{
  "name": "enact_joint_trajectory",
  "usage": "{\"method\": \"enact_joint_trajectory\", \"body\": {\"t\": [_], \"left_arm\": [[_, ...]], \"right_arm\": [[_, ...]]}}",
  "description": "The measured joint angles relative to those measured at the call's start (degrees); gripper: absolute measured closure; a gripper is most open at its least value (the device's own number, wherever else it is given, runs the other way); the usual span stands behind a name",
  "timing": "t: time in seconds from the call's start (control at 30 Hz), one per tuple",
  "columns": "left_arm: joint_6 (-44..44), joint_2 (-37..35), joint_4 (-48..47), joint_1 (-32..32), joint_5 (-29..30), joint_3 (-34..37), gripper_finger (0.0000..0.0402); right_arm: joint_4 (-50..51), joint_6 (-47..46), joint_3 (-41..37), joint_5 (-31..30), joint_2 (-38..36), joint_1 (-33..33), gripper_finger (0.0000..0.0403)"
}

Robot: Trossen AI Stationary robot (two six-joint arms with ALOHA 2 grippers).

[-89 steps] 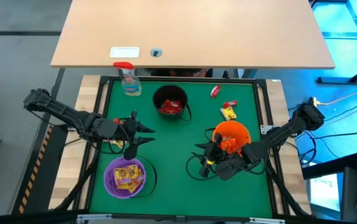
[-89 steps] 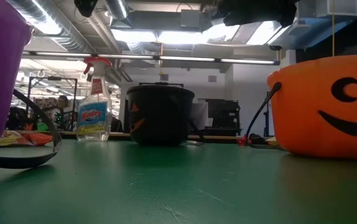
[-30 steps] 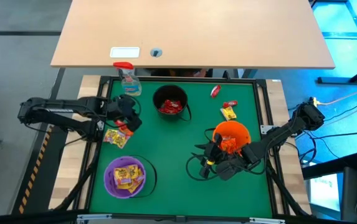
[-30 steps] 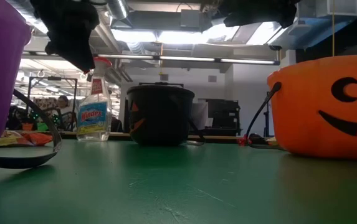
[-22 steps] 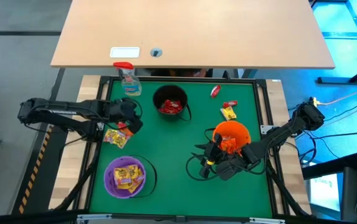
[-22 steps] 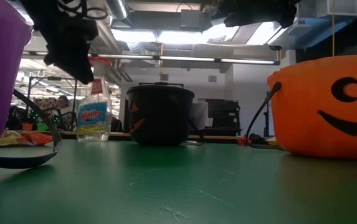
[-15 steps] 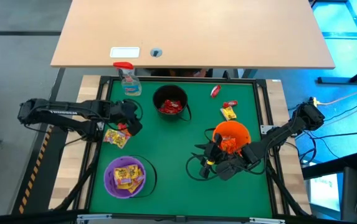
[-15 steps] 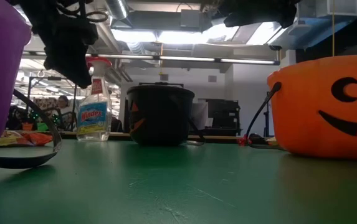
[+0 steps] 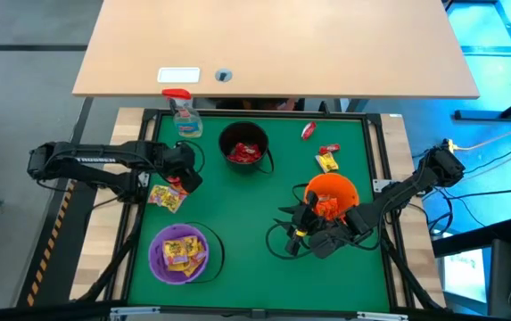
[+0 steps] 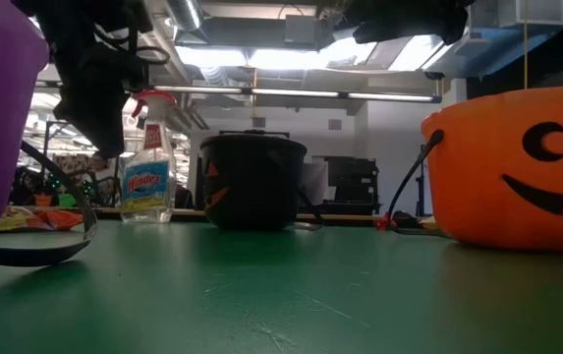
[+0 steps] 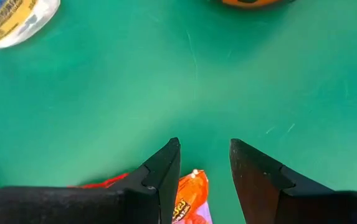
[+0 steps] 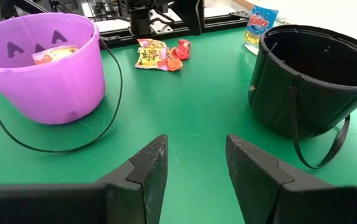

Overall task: Sort candy
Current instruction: Put the yellow candy into the violet bucket

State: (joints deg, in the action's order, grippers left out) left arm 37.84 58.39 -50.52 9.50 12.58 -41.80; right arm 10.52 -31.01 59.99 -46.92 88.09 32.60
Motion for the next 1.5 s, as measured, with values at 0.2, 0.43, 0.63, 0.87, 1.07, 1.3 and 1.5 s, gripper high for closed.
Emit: {"method": "enact_joint_trajectory", "body": {"t": [0.2,0.43,0.63,0.87,1.07,1.3,1.5], "left_arm": [[-0.9,0.1,0.9,0.0,-0.1,0.0,0.0273],[-1.0,0.2,1.0,0.0,-0.9,0.0,0.0273],[-3.8,0.2,2.6,0.0,-1.9,0.0,0.0273],[-5.3,0.2,5.2,0.0,-4.3,0.0,0.0273],[-7.0,0.2,12.2,0.0,-9.0,0.0,0.0273],[-9.0,0.2,17.8,0.0,-10.8,0.0,0.0273],[-8.3,0.2,14.8,0.0,-18.7,-1.5,0.0273]], "right_arm": [[0.0,-0.1,0.0,0.0,0.0,0.0,0.0244],[0.0,0.0,0.0,0.0,0.0,0.0,0.0244],[0.0,1.0,0.0,-0.6,0.0,0.0,0.0244],[0.0,3.0,0.0,-0.4,0.0,-0.4,0.0244],[-0.1,5.3,0.0,2.2,-0.1,-2.8,0.0244],[-0.1,9.3,1.4,6.3,-0.2,-5.4,0.0244],[0.0,12.0,2.8,7.1,-0.2,-5.7,0.0244]]}}
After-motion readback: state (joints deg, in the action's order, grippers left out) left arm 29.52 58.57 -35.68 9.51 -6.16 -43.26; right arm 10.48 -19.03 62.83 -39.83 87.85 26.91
